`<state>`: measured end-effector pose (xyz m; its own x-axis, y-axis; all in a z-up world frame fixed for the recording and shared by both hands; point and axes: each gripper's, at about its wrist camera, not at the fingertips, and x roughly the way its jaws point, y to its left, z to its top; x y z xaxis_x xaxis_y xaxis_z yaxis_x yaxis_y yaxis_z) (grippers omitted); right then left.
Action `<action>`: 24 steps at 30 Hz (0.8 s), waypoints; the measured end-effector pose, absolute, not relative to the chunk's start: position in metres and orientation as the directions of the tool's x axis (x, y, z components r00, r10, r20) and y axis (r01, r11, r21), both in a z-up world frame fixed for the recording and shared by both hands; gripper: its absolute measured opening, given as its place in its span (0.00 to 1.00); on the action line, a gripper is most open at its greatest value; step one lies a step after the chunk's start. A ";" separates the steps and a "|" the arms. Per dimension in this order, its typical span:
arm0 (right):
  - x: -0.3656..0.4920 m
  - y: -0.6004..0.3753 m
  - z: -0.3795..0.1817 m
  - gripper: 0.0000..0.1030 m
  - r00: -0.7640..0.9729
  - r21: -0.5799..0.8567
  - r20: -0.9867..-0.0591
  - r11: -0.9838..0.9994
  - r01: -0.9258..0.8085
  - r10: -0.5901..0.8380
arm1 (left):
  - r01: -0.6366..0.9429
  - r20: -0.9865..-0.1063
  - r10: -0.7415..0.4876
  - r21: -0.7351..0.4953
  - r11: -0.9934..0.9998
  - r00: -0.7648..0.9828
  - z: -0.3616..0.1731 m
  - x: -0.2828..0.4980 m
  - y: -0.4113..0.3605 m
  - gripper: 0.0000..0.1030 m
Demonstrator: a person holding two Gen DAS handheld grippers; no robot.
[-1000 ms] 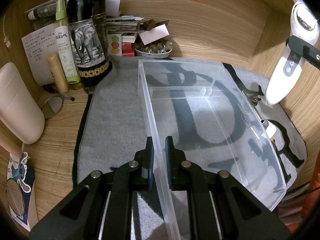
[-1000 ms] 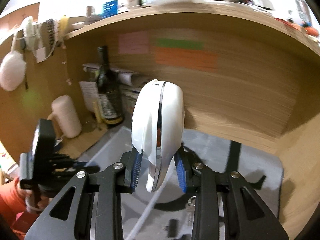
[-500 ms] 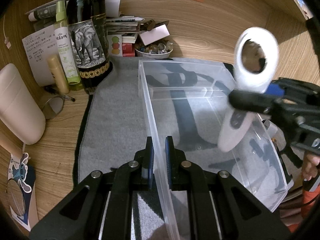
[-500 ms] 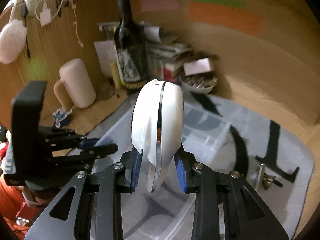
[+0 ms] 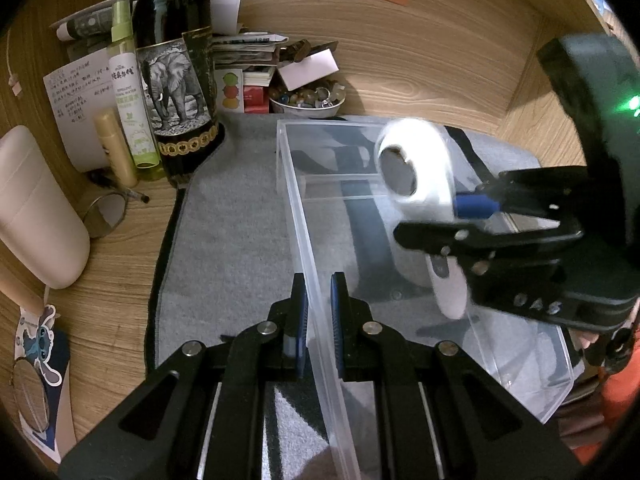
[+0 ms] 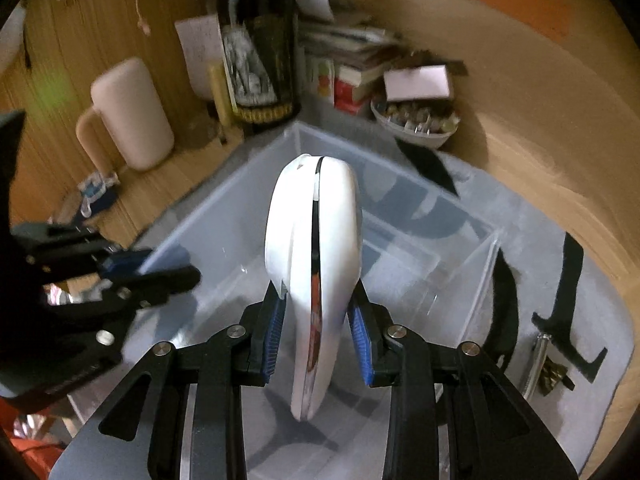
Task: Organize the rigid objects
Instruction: 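Carry the white device into the clear box and open the right gripper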
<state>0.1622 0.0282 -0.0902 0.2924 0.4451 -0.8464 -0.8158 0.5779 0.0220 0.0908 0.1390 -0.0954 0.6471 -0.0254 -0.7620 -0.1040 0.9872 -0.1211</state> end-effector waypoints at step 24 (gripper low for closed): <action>0.147 0.008 -0.055 0.66 0.426 -0.056 -0.765 0.609 -0.791 0.483 | -0.110 -0.765 -0.018 -0.116 0.987 0.644 -0.094 0.091 0.135 0.11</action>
<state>0.1470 0.0078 -0.0547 0.4260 0.4832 -0.7649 -0.7912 0.6090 -0.0559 0.0908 0.1346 -0.0943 0.6443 -0.0184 -0.7646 -0.1097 0.9871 -0.1162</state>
